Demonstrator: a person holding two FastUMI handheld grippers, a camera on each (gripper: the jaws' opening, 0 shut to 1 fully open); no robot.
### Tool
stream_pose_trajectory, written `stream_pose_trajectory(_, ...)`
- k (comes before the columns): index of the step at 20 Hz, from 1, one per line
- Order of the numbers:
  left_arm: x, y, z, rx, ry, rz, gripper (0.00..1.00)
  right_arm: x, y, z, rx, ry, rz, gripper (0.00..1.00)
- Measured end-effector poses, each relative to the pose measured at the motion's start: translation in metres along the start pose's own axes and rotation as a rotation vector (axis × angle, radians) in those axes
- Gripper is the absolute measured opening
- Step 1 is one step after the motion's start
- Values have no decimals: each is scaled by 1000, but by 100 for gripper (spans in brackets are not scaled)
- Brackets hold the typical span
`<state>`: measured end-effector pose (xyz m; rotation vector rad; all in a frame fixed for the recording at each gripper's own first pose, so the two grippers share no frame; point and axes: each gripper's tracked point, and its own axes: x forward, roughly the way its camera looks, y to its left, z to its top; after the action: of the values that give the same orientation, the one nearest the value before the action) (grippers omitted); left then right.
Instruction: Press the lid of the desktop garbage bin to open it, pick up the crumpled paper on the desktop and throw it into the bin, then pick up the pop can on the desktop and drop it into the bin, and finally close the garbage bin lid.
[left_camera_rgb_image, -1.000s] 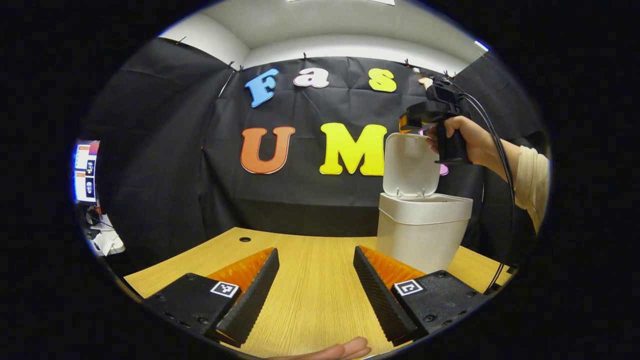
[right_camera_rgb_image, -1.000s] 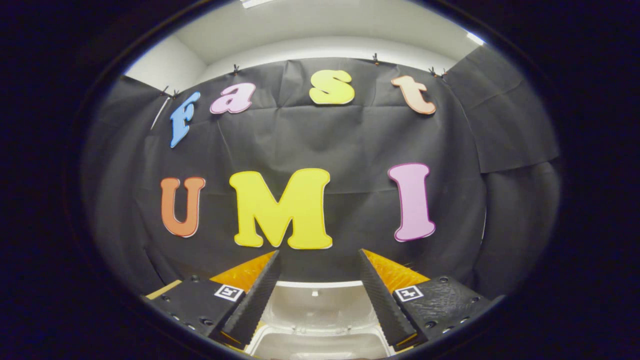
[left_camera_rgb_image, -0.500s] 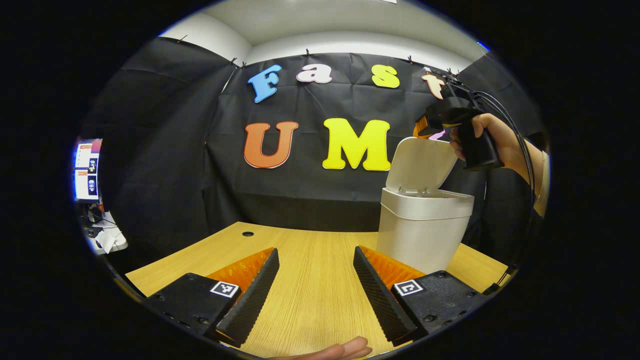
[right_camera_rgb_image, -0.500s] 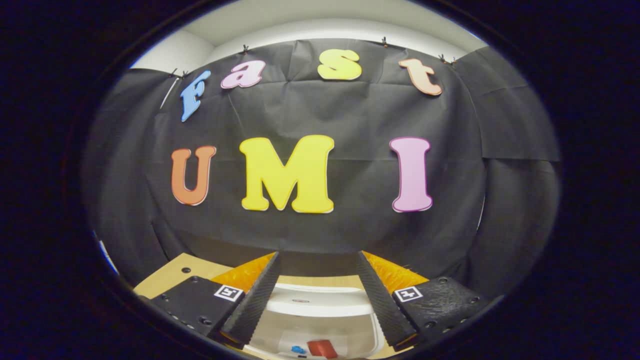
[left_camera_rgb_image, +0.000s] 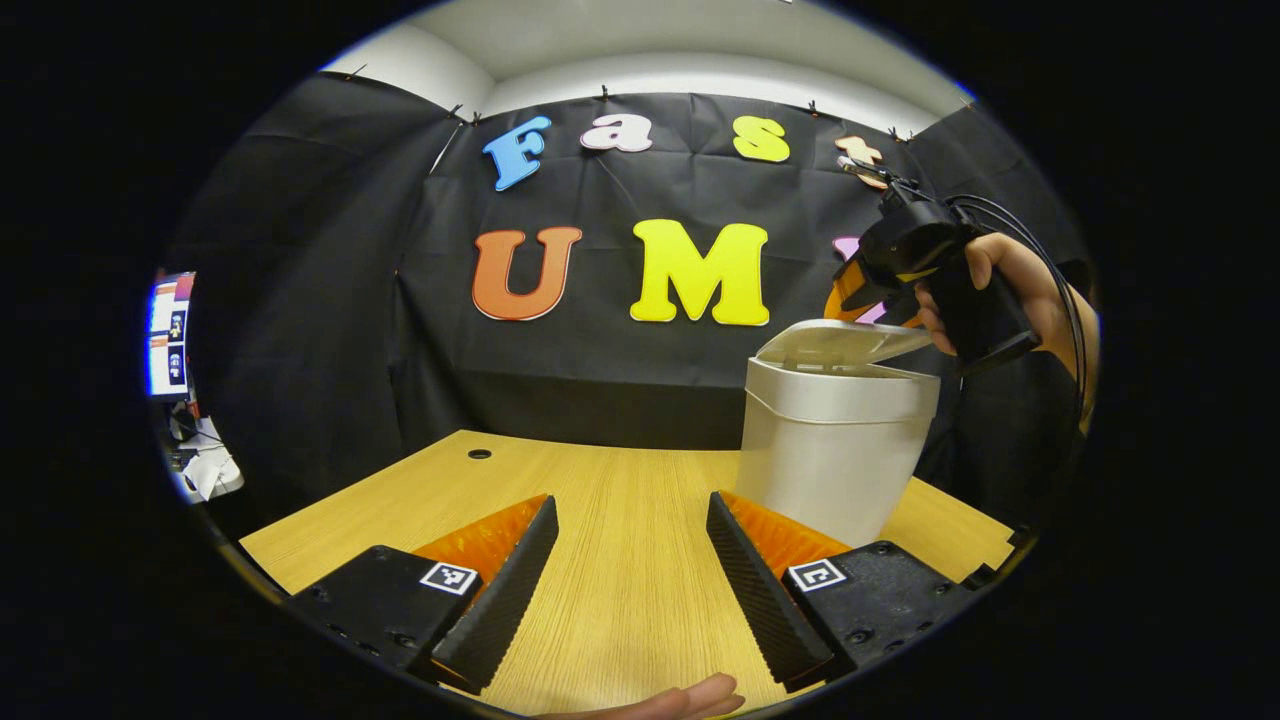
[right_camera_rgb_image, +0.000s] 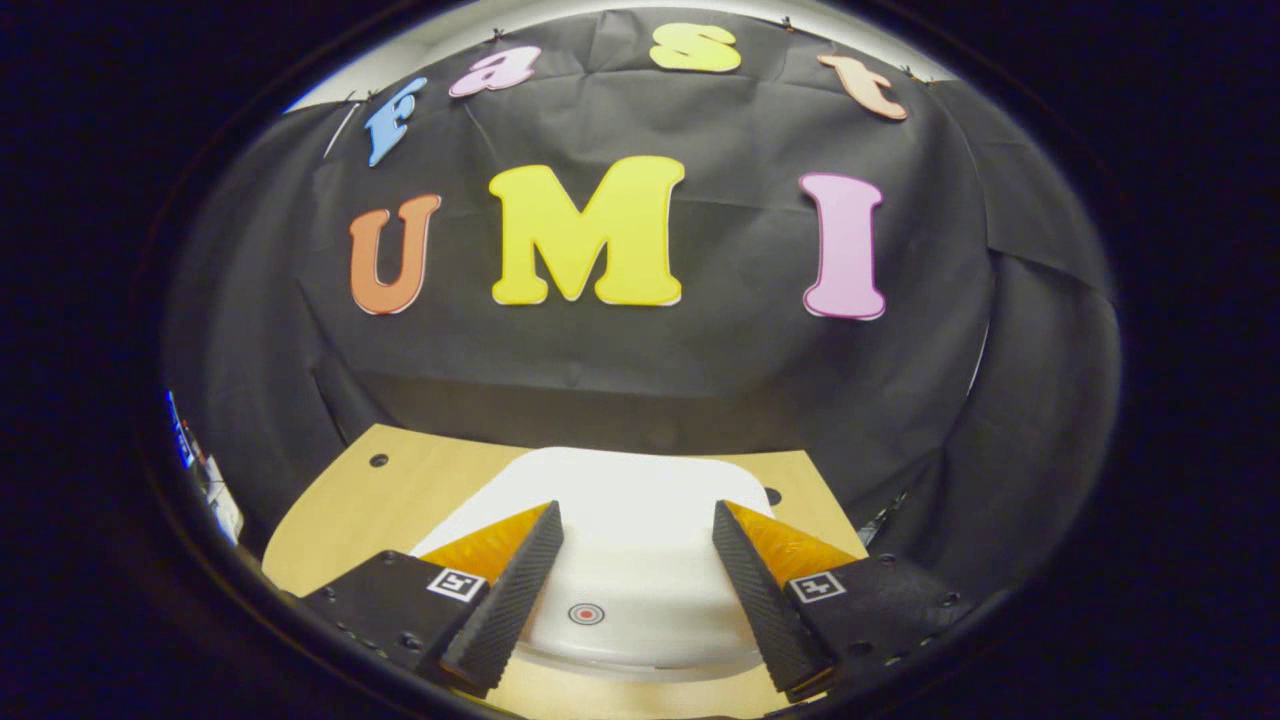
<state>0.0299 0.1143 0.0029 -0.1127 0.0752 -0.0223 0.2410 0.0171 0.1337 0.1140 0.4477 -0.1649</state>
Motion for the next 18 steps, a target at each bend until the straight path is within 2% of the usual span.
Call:
stream_pose_trajectory(2, 1, -7, -3, -8, 10, -17, 96, 1, -2, -6, 31, 24, -1, 92)
stream_pose_trajectory(5, 1, -9, -6, -13, 22, -31, 97, -1, -3, -20, 56, 68, -17, 97)
stream_pose_trajectory(7, 1, -6, -5, -9, 21, -26, 97, -5, -4, -29, 44, 85, -34, 95)
stream_pose_trajectory(11, 5, -3, -6, -16, 32, -3, 97, -17, -6, -35, 64, 73, -56, 99)
stream_pose_trajectory(13, 6, -4, -7, -16, 32, 1, 97, -22, -5, -38, 51, 62, -57, 96)
stream_pose_trajectory(18, 7, -5, -10, -8, 41, -1, 96, -28, -5, -42, 49, 3, -12, 99)
